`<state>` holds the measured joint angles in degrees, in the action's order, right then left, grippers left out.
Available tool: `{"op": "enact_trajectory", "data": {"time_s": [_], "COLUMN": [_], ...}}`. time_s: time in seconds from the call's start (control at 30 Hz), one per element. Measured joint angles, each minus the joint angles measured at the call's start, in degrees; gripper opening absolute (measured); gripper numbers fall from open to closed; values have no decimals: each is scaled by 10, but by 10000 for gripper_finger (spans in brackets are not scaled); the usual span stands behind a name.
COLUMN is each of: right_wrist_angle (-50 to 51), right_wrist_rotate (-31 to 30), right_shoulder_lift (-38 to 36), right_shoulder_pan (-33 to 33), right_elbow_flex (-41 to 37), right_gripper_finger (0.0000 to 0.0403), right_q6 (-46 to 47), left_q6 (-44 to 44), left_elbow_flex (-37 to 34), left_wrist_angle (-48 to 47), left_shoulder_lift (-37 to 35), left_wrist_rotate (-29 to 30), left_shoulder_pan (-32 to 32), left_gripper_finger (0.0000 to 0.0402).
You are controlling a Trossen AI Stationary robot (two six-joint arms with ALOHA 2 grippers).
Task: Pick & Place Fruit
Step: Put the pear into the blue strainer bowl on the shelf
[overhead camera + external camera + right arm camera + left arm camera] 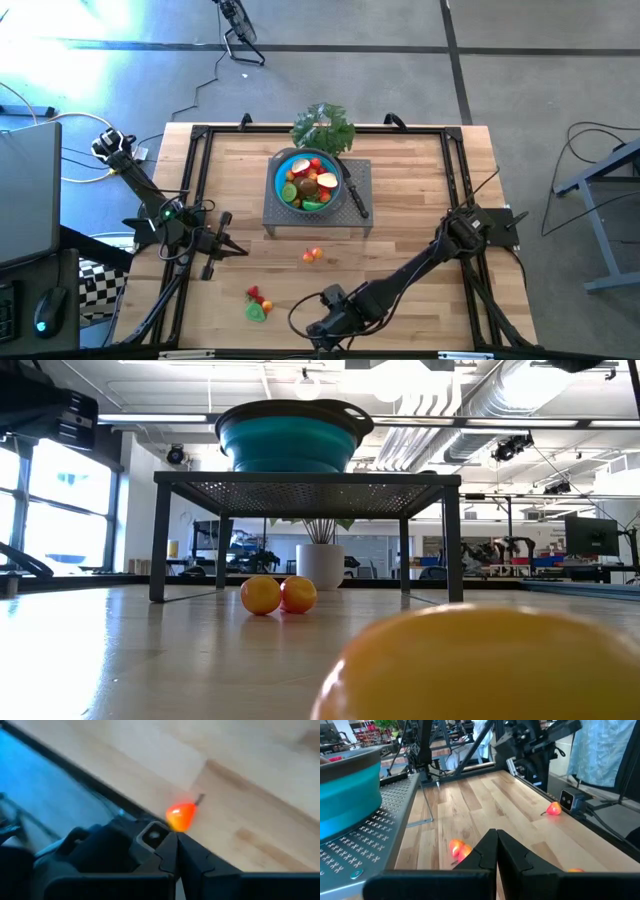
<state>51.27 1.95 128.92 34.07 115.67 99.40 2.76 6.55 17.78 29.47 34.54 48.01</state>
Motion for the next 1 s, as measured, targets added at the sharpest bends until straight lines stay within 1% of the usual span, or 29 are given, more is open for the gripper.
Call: {"op": "enact_trajectory", "data": {"time_s": [0.1, 0.17, 0.27, 0.37, 0.53, 0.63, 0.7, 0.83, 0.9, 1.0], "right_wrist_angle": [-11, -7, -14, -13, -18, -21, -49, -71, -75, -89], "right_wrist_rotate": [8, 12, 14, 6, 18, 36, 54, 82, 83, 59], "right_shoulder_lift": [7, 10, 17, 25, 37, 47, 55, 70, 77, 83], "right_shoulder_pan": [-5, -5, -8, -7, -8, -7, -7, -10, -11, -11], "right_elbow_flex": [-1, -2, -1, -1, -1, -2, -1, -1, -2, -1], "right_gripper_finger": [19, 43, 94, 150, 221, 252, 270, 303, 317, 330], "right_q6": [-9, -11, 1, 35, 74, 95, 106, 118, 119, 123], "left_q6": [0, -4, -15, -26, -40, -55, -61, -61, -61, -61], "left_elbow_flex": [0, 0, 0, 0, 0, 0, 0, 0, 0, 0], "left_wrist_angle": [-2, -3, -4, -15, -40, -65, -80, -90, -89, -90], "left_shoulder_lift": [0, 0, 0, 0, 0, 0, 0, 0, 0, 0], "left_wrist_rotate": [1, 1, 1, 0, 0, 0, -1, -1, -1, -1], "left_shoulder_pan": [0, 0, 0, 0, 0, 0, 0, 0, 0, 0], "left_gripper_finger": [0, 0, 0, 0, 0, 0, 0, 0, 0, 0]}}
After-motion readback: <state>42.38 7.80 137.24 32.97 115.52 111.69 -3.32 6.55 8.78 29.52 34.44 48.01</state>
